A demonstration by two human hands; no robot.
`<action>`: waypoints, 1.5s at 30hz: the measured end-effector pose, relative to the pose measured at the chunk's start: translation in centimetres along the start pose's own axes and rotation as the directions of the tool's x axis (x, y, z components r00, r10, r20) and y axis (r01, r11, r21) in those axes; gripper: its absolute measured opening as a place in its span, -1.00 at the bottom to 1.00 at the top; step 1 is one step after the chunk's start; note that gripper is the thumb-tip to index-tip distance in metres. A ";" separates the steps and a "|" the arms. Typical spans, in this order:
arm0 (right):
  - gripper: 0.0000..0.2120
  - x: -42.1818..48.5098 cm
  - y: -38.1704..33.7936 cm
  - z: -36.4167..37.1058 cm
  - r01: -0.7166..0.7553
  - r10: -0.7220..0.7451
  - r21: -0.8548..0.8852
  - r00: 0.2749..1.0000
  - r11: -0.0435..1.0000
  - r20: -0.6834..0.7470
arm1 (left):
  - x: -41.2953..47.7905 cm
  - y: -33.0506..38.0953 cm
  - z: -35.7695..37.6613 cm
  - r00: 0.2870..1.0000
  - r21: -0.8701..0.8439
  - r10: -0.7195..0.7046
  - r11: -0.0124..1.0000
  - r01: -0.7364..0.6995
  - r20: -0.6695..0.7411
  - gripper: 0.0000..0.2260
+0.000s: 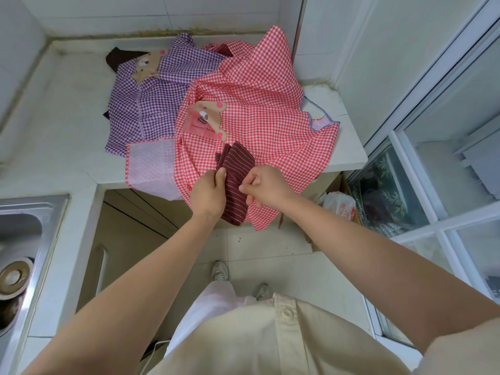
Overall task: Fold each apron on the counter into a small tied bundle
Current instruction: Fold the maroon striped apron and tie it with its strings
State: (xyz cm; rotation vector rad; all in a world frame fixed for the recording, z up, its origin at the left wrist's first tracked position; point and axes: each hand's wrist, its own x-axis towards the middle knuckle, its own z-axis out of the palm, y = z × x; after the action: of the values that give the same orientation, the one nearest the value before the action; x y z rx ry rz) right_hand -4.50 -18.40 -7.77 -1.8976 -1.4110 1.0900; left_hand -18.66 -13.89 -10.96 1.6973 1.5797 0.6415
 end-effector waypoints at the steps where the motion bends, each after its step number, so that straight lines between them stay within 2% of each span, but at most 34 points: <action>1: -0.93 0.1 0.1 -0.1 0.022 -0.022 -0.049 1.000 0.999 0.001 | -0.2 0.0 0.0 1.000 0.007 0.010 1.000 -0.010 0.004 -0.63; 3: -0.88 0.2 0.2 -0.1 0.073 -0.069 -0.196 0.997 0.978 0.026 | -0.3 0.0 0.2 1.000 -0.005 0.020 1.000 -0.020 0.019 -0.63; 5: -0.84 0.4 0.2 0.0 0.131 -0.125 -0.388 0.991 0.912 0.042 | -0.4 0.1 0.4 0.999 -0.014 0.016 1.000 -0.016 0.038 -0.64; 7: -0.82 0.4 0.1 0.1 0.137 -0.149 -0.452 0.989 0.882 0.010 | -0.5 0.3 0.6 0.999 -0.017 -0.002 1.000 0.002 0.044 -0.64; 9: -0.83 0.6 0.5 0.2 0.147 -0.176 -0.402 0.984 0.904 -0.035 | -0.5 0.5 0.6 0.999 -0.008 -0.022 1.000 0.022 0.042 -0.64; 12: -0.96 0.6 1.2 0.3 0.159 -0.177 -0.213 0.982 0.964 -0.066 | -0.4 0.3 0.4 0.999 0.018 -0.046 0.999 0.046 0.007 -0.64; 14: -0.85 0.5 1.5 0.5 0.179 -0.186 -0.110 0.981 0.978 -0.061 | -0.4 0.2 0.3 0.998 0.032 -0.066 0.997 0.067 -0.023 -0.64; 17: -0.74 0.3 1.7 1.0 0.217 -0.223 -0.129 0.974 0.968 -0.030 | -0.4 0.1 0.0 0.994 0.021 -0.087 0.996 0.088 -0.062 -0.65; 19: -0.72 0.3 2.0 1.4 0.188 -0.190 -0.174 0.982 0.967 0.003 | -0.2 0.2 -0.3 0.992 -0.034 -0.098 0.995 0.096 -0.073 -0.65; 20: -0.73 0.4 2.1 1.6 0.140 -0.140 -0.122 0.990 0.983 0.008 | -0.2 0.3 -0.4 0.994 -0.045 -0.082 0.996 0.079 -0.074 -0.65; 21: -0.72 0.3 1.9 1.6 0.059 -0.060 0.019 0.998 0.998 0.015 | -0.1 0.4 -0.5 0.996 -0.048 -0.055 0.997 0.052 -0.066 -0.65; 22: -0.69 0.2 1.5 1.4 -0.053 0.045 0.214 0.998 0.975 0.041 | -0.1 0.4 -0.6 0.998 -0.056 -0.028 0.998 0.025 -0.055 -0.64; 23: -0.65 0.3 1.3 1.3 -0.176 0.156 0.395 0.984 0.901 0.084 | -0.1 0.3 -0.7 0.999 -0.072 -0.001 0.997 -0.001 -0.037 -0.64; 24: -0.61 0.4 1.2 0.9 -0.275 0.251 0.525 0.961 0.805 0.118 | -0.2 0.3 -0.8 1.000 -0.094 0.027 0.995 -0.028 -0.010 -0.66; 26: -0.59 1.1 1.7 0.1 -0.374 0.386 0.688 0.911 0.622 0.146 | -0.3 0.0 -0.8 0.995 -0.154 0.081 0.985 -0.072 0.055 -0.69; 28: -0.62 1.6 2.4 -0.6 -0.398 0.467 0.793 0.869 0.462 0.163 | -0.6 -0.1 -1.1 0.986 -0.249 0.119 0.965 -0.087 0.117 -0.72; 29: -0.65 1.8 2.6 -0.8 -0.398 0.486 0.818 0.857 0.415 0.170 | -0.8 -0.1 -1.3 0.980 -0.304 0.138 0.949 -0.089 0.146 -0.74; 32: -0.83 1.8 2.6 -1.1 -0.470 0.524 0.809 0.816 0.354 0.245 | -0.9 -0.1 -2.1 0.948 -0.418 0.184 0.906 -0.061 0.259 -0.74; 36: -0.80 2.0 2.4 -1.2 -0.574 0.485 0.739 0.787 0.353 0.380 | -0.6 0.1 -3.2 0.881 -0.493 0.224 0.870 0.012 0.417 -0.76; 38: -0.78 2.3 2.4 -1.3 -0.585 0.398 0.731 0.800 0.350 0.450 | -0.2 0.2 -3.5 0.863 -0.525 0.223 0.850 0.057 0.454 -0.75; 39: -0.78 2.8 2.4 -1.3 -0.580 0.346 0.714 0.812 0.391 0.470 | 0.3 0.2 -3.6 0.868 -0.544 0.210 0.835 0.080 0.450 -0.74; 42: -0.80 4.3 2.0 -0.7 -0.518 0.217 0.549 0.826 0.656 0.521 | 2.2 0.5 -3.3 0.942 -0.623 0.121 0.775 0.108 0.313 -0.74; 45: -0.81 6.5 1.4 0.3 -0.467 0.214 0.410 0.823 0.783 0.526 | 6.0 -0.1 -3.1 0.996 -0.641 -0.022 0.764 0.075 0.089 -0.74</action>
State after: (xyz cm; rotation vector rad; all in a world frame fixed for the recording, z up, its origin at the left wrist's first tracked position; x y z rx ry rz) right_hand -3.22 -12.66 -10.93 -1.5740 -0.8214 1.9840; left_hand -20.31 -7.45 -9.80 1.1356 1.1463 0.9505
